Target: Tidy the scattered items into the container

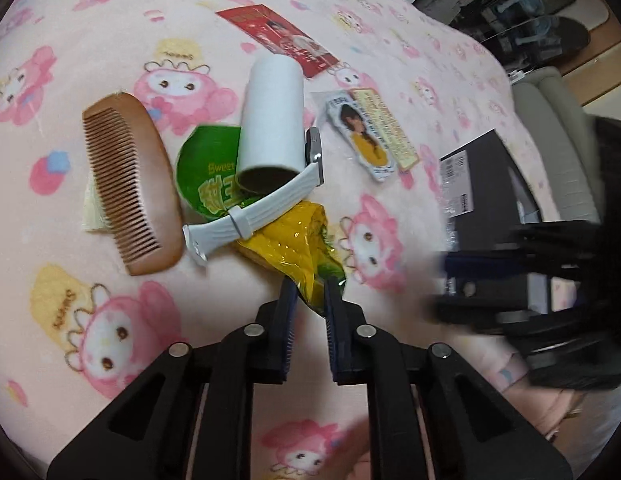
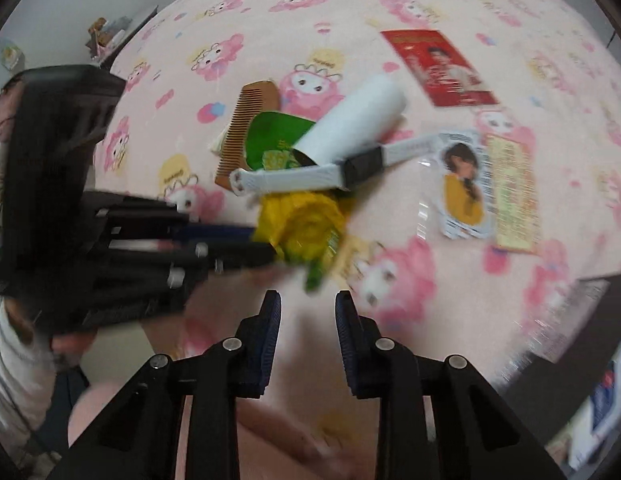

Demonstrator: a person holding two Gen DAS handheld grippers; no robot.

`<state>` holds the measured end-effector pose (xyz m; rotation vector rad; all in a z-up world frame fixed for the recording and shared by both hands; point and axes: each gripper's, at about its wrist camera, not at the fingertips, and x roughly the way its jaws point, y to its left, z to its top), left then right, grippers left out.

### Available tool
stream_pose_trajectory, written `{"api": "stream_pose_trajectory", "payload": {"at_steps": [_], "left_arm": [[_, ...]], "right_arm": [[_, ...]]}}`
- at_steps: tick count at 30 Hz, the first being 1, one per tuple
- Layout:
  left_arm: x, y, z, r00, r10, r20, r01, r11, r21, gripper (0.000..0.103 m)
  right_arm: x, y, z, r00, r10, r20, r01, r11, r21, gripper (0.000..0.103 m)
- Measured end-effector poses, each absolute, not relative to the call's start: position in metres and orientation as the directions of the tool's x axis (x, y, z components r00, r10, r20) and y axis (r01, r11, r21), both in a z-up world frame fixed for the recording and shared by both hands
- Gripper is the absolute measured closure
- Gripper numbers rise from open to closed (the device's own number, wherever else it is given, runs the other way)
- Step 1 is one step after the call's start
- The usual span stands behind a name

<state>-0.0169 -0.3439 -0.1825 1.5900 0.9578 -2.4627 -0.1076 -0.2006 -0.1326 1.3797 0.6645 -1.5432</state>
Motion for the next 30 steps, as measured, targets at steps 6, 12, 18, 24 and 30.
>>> {"api": "stream_pose_trajectory", "payload": {"at_steps": [6, 12, 18, 24, 30], "left_arm": [[-0.017, -0.344, -0.172, -0.488, 0.260, -0.833, 0.356, -0.812, -0.462, 0.084], [-0.026, -0.349, -0.181, -0.472, 0.251, -0.845, 0.398, -0.795, -0.458, 0.080], [-0.020, -0.354, -0.183, -0.477, 0.237, -0.846, 0.421, -0.783, -0.457, 0.077], [-0.024, -0.361, -0.181, -0.493, 0.222, -0.841, 0.429, -0.779, -0.457, 0.068], [-0.026, -0.367, -0.186, -0.501, 0.170, -0.848, 0.468, -0.771, -0.431, 0.066]], "right_arm": [[-0.121, -0.119, -0.105, 0.027, -0.266, -0.963, 0.854, -0.496, 0.161, 0.070], [-0.129, -0.091, -0.106, -0.006, -0.258, -0.966, 0.826, -0.546, 0.141, 0.069], [-0.131, -0.108, -0.109, 0.005, -0.287, -0.958, 0.826, -0.539, 0.165, 0.066], [-0.130, -0.147, -0.126, 0.045, -0.256, -0.966, 0.869, -0.468, 0.164, 0.056], [-0.139, -0.189, -0.156, 0.055, -0.238, -0.970, 0.839, -0.516, 0.175, 0.049]]}}
